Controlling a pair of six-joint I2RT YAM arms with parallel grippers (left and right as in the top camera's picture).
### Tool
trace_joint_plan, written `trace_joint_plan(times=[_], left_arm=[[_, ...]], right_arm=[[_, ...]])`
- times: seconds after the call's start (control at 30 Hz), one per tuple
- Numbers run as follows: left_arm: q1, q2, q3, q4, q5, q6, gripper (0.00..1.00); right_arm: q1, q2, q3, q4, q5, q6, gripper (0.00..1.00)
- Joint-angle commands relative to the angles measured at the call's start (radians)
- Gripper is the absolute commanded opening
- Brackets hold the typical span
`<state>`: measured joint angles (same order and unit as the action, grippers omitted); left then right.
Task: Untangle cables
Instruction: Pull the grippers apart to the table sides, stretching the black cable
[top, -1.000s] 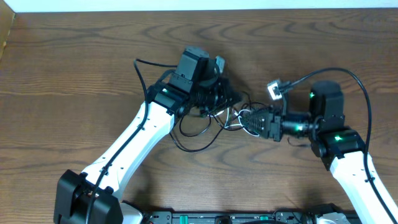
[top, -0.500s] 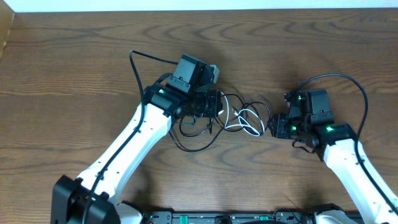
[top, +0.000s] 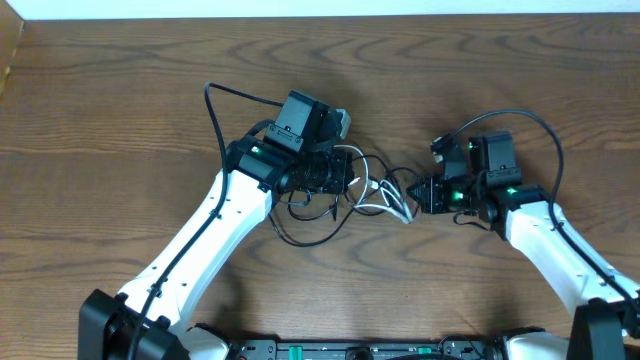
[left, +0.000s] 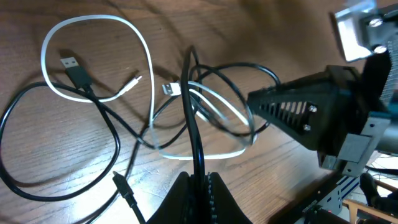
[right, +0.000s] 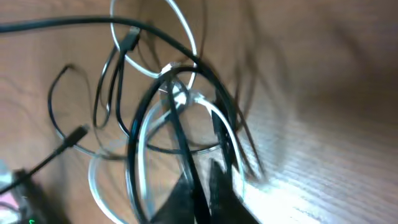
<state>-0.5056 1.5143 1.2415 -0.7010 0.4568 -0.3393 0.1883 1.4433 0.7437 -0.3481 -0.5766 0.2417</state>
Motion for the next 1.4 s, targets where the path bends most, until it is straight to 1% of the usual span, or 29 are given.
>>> trace_joint_plan(times=[0.0,0.07,0.17,0.23,0.33,0.43,0.63,0.77,0.83,0.93,1.1,1.2,1.3,1.37], left_arm=[[0.003,-0.014,0.006,-0.01,-0.014,0.016,0.07],[0.003,-0.014,0.006,-0.017,-0.027,0.038,0.07],[0.009,-0.014,0.006,-0.058,-0.117,0.04,0.07],[0.029,-0.02,0.006,-0.097,-0.18,0.04,0.07],[0.089,-0.051,0.006,-0.148,-0.25,0.04,0.07],[0.17,-0.106,0.006,-0.164,-0.294,0.041,0.07],[0.373,-0.232,0.006,-0.151,-0.293,0.047,0.07],[0.494,-0.281,0.006,-0.151,-0.285,0.045,0.07],[0.55,-0.297,0.006,-0.151,-0.285,0.02,0.07],[0.626,-0.309,0.006,-0.15,-0.285,-0.011,0.08],[0.733,-0.31,0.006,-0.151,-0.285,-0.087,0.08],[0.781,-0.309,0.006,-0.15,-0.286,-0.117,0.07],[0.825,-0.308,0.006,-0.15,-0.288,-0.142,0.08],[0.858,-0.308,0.006,-0.151,-0.298,-0.186,0.07]], right_arm=[[0.003,0.029,-0.002,-0.024,-0.066,-0.023,0.01],[0.003,0.032,-0.002,-0.035,-0.043,-0.023,0.01],[0.002,0.031,-0.001,-0.045,0.035,-0.014,0.01],[0.001,0.026,0.001,-0.063,0.117,0.02,0.01],[-0.007,0.008,0.021,-0.138,0.277,0.061,0.01],[-0.026,-0.024,0.053,-0.219,0.414,0.069,0.01],[-0.084,-0.137,0.128,-0.311,0.542,0.068,0.01],[-0.129,-0.216,0.178,-0.351,0.609,0.07,0.01],[-0.151,-0.254,0.196,-0.369,0.659,0.088,0.01],[-0.182,-0.303,0.206,-0.391,0.756,0.143,0.01],[-0.237,-0.355,0.206,-0.439,0.86,0.238,0.01],[-0.28,-0.363,0.206,-0.451,0.866,0.248,0.01],[-0.324,-0.362,0.206,-0.469,0.867,0.291,0.01],[-0.358,-0.362,0.206,-0.477,0.866,0.325,0.01]])
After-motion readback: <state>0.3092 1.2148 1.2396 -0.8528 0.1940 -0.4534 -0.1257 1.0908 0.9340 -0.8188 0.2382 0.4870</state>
